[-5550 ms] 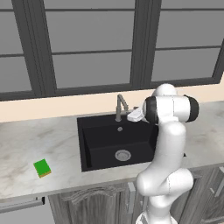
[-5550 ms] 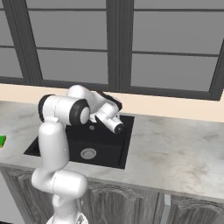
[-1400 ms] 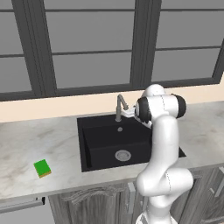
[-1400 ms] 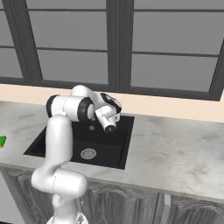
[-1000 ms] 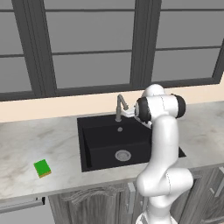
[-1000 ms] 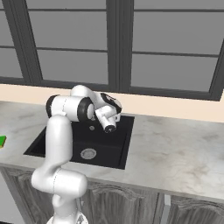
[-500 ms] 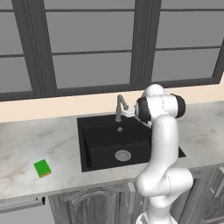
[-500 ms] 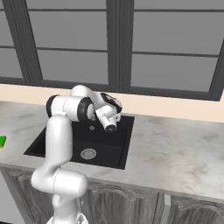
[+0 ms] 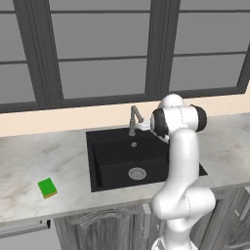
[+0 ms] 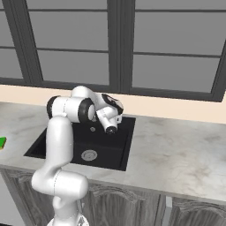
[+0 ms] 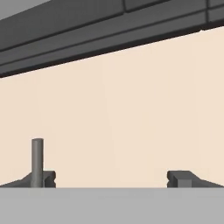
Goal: Soak the sponge with water for a few seconds and then drop it inside the sink.
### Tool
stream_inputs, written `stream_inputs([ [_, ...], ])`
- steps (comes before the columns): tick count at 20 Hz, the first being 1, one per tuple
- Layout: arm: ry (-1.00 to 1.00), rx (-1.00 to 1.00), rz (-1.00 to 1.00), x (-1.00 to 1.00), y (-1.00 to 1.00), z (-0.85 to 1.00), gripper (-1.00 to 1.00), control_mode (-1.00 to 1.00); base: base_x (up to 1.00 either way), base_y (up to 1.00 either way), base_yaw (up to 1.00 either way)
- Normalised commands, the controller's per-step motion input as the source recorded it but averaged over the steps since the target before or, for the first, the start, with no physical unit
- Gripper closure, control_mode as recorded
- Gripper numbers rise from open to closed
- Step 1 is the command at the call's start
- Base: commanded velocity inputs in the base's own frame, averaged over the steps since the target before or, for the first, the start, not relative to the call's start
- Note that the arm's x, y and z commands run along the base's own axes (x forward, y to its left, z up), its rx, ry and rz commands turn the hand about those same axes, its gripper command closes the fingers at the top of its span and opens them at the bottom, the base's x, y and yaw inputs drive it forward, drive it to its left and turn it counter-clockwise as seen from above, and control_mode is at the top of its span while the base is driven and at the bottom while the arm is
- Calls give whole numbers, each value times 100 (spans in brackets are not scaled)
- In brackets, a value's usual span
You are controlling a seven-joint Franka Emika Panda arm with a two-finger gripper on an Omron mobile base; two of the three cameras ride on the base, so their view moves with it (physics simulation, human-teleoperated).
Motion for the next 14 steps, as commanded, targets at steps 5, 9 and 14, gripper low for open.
stream_inputs([
  [5, 0, 3, -5, 2, -53, -20, -100, -100, 0, 0, 0],
  [9, 0, 2, -5, 3, -56, -19, -100, -100, 0, 0, 0],
  [14, 0, 4, -4, 0, -55, -17, -100, -100, 0, 0, 0],
])
